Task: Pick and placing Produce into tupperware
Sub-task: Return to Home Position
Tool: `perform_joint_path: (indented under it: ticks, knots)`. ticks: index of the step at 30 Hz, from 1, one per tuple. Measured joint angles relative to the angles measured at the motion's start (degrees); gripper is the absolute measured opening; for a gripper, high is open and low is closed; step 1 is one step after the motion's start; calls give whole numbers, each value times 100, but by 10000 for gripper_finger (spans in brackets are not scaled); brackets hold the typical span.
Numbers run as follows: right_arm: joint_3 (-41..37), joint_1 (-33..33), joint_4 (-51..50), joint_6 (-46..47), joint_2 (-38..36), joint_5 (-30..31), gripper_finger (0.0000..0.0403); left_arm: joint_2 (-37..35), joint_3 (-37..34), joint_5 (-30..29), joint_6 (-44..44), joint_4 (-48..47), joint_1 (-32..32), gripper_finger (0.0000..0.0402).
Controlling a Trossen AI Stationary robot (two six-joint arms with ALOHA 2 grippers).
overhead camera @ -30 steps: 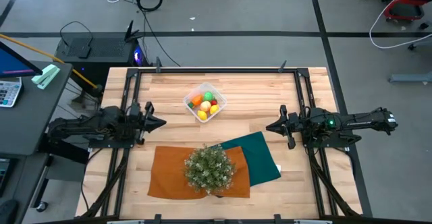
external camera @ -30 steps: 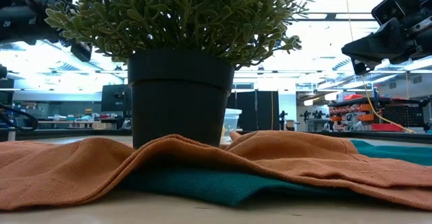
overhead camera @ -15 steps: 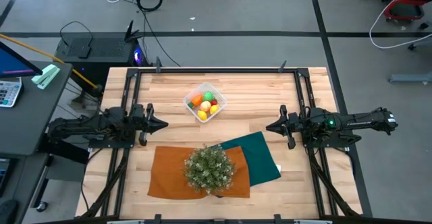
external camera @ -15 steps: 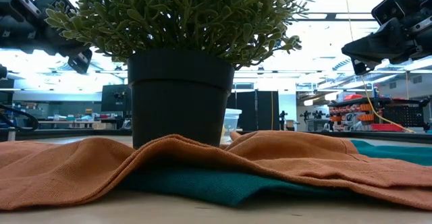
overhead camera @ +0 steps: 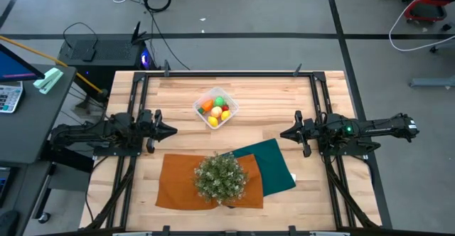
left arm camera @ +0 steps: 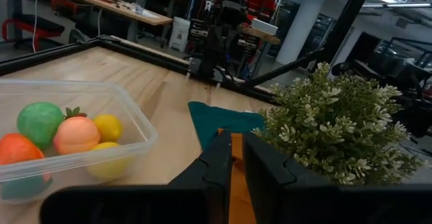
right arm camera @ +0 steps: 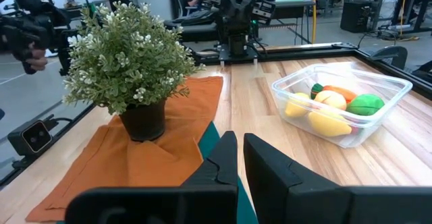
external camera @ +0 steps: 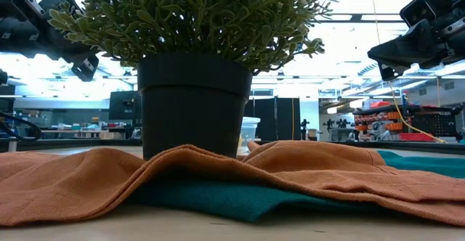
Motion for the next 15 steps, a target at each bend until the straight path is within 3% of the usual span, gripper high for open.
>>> perform_joint_path:
  ticks: [15]
  knots:
    - [0, 1, 0, 1, 1, 2, 0, -2, -39, 46, -4, 475, 0, 48]
